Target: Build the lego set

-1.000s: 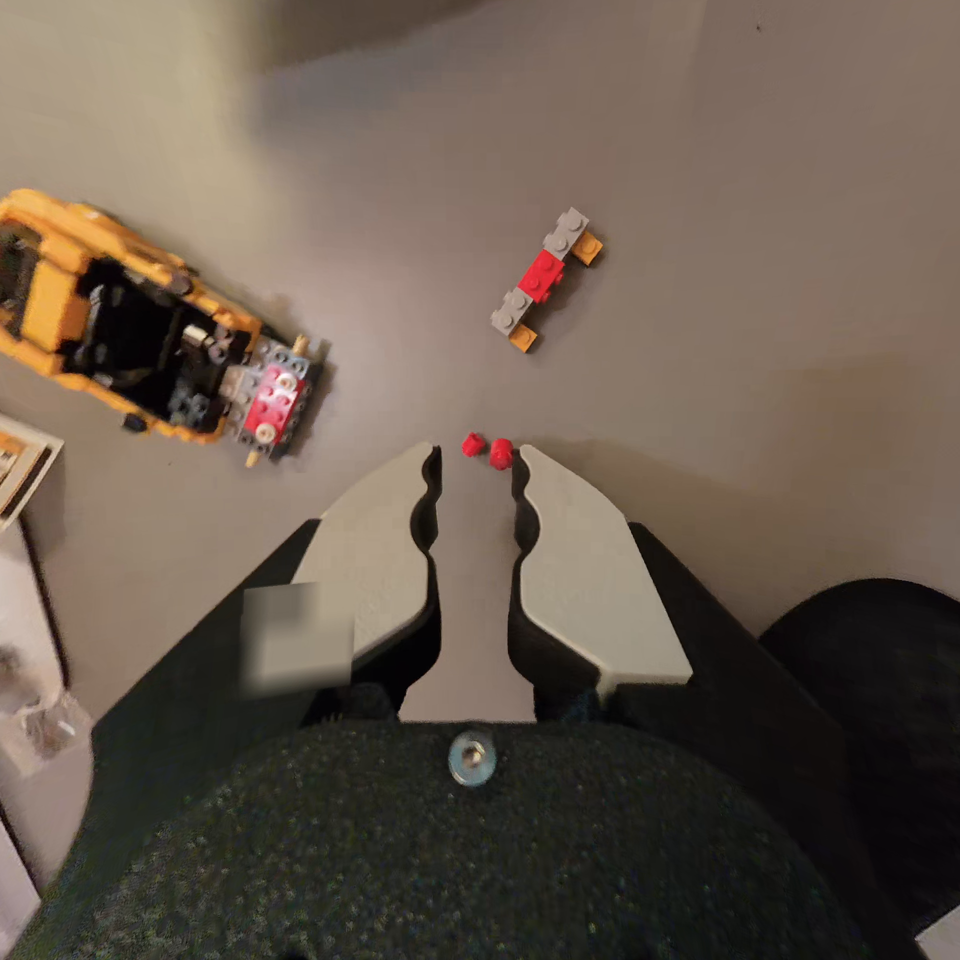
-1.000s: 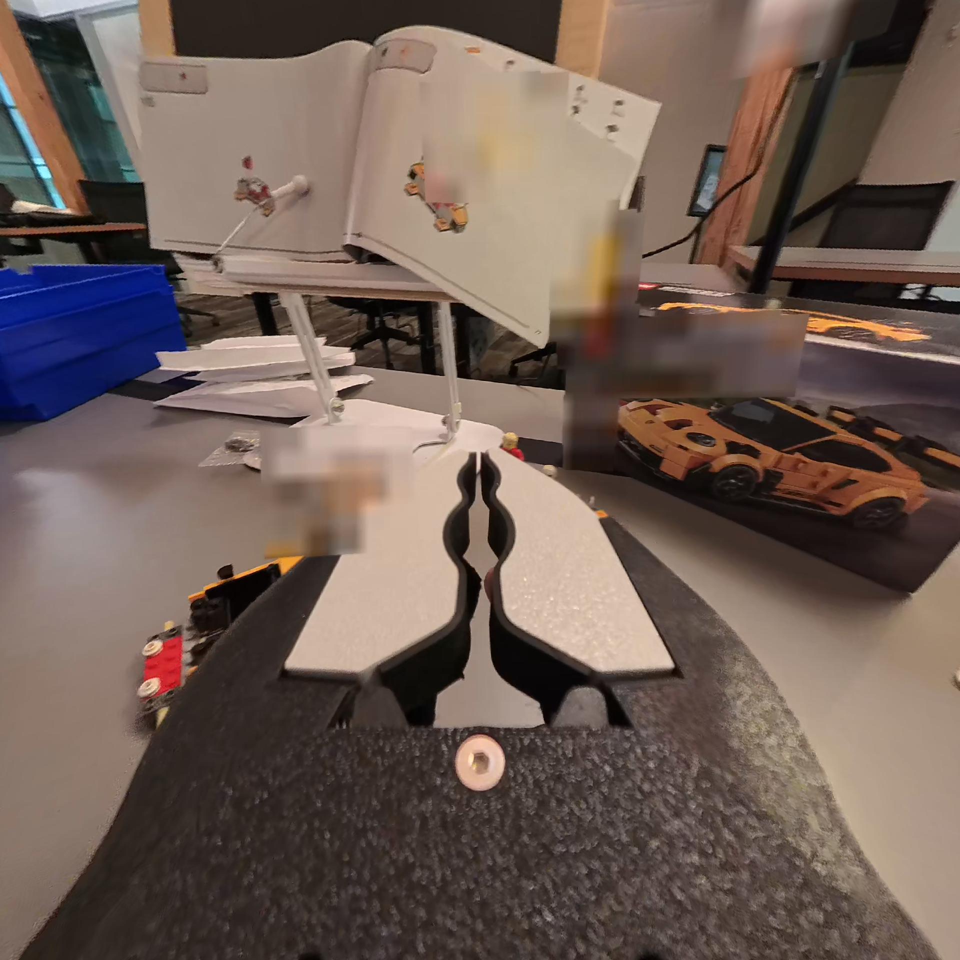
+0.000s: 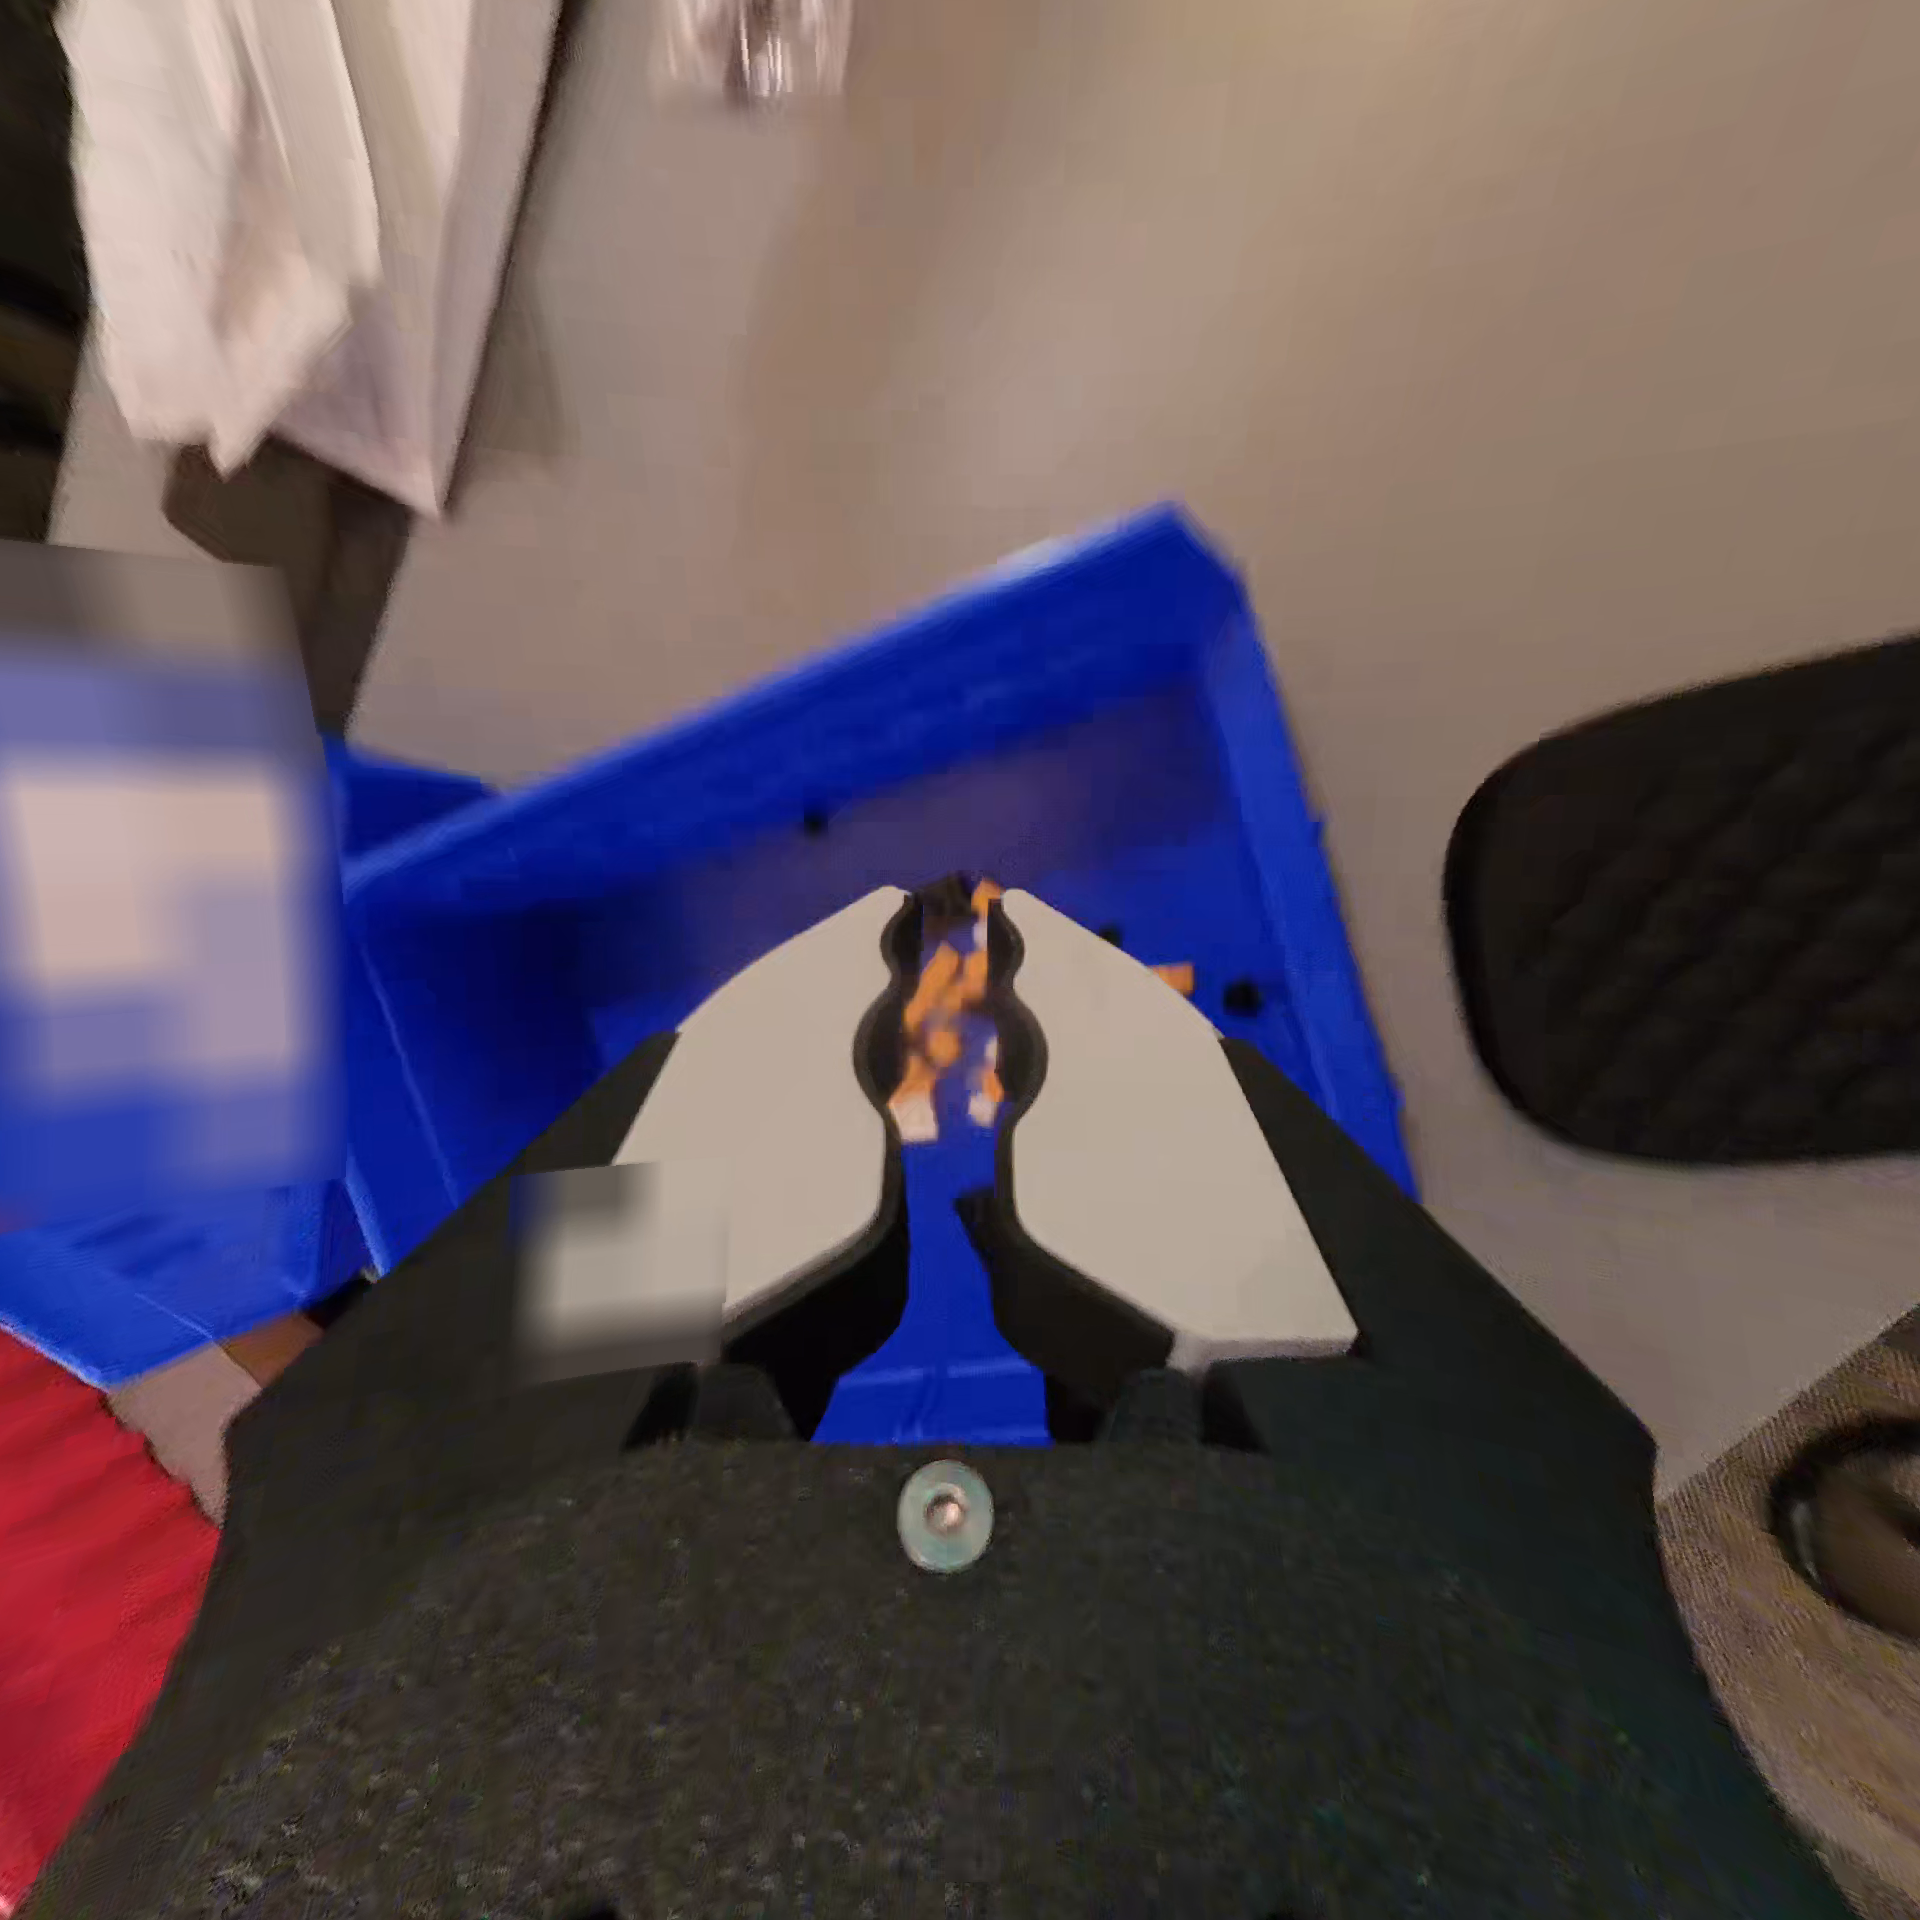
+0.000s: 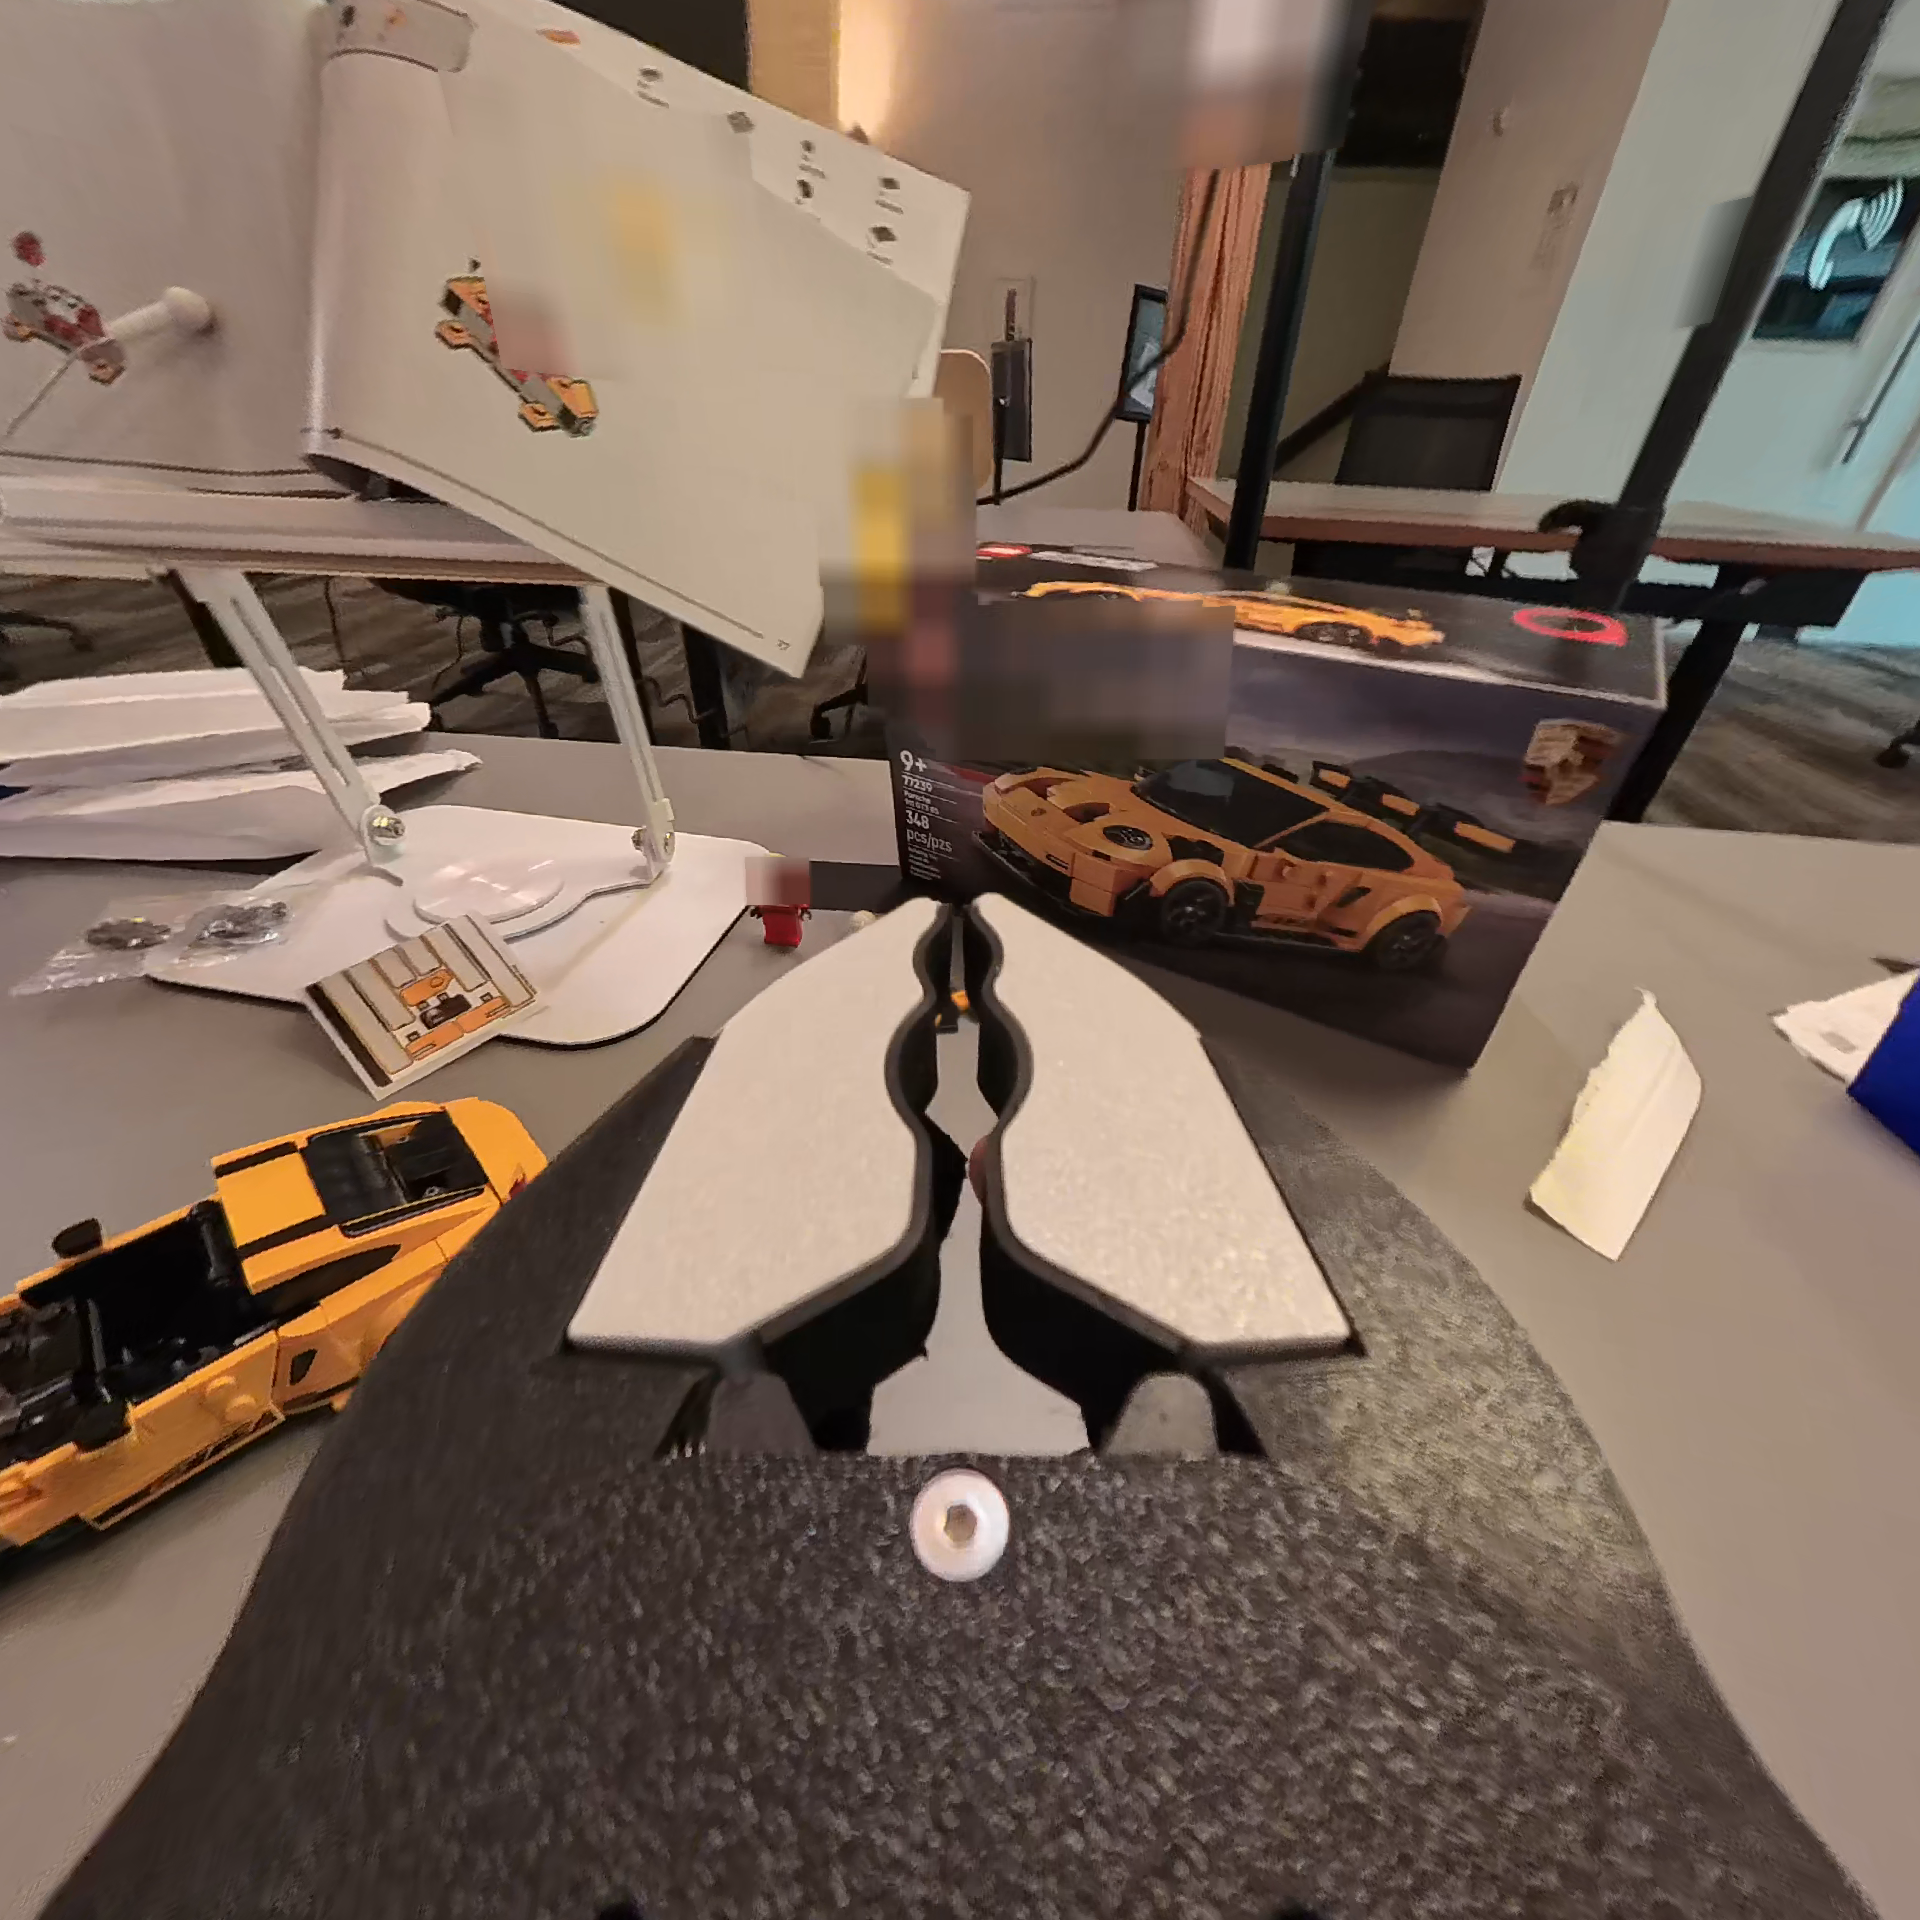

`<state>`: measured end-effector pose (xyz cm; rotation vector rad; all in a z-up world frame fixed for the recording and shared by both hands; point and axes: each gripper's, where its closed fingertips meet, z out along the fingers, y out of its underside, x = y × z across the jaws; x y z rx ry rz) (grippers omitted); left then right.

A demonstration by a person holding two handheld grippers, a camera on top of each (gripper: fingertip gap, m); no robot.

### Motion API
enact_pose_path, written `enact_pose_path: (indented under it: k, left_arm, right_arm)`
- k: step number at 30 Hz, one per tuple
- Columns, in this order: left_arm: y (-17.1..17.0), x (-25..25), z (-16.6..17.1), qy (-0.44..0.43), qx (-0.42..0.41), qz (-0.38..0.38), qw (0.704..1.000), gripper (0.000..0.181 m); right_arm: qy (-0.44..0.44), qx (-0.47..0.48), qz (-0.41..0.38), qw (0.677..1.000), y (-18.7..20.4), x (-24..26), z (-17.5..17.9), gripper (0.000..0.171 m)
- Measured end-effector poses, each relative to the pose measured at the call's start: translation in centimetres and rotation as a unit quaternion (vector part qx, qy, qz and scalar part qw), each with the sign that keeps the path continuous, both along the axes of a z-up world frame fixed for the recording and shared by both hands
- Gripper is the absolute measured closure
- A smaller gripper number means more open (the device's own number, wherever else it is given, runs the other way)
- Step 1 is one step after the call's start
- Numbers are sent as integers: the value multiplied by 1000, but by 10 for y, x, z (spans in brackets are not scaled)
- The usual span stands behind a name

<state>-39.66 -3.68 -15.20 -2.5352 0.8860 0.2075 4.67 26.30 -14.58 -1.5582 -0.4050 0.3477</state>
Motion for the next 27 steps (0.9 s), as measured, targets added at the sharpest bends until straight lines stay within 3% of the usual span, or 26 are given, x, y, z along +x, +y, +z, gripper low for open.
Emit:
enact_pose_path:
  k: [6,13,23,27]
  left_arm:
    - [-43,-35,-63,2,-124,-17,992,172]
    - [-60,-38,-96,-7,-202,-69,977,173]
    - [-38,-42,-113,7,-198,-88,976,157]
    - [-40,-48,-121,14,-215,-80,973,160]
  right_arm:
    - [-22,17,18,999,-4,-10,-3,170]
    - [-48,3,10,999,1,-13,-16,170]
    - [-60,-12,10,998,4,-15,-25,170]
    - [-60,-15,12,998,4,-15,-26,170]
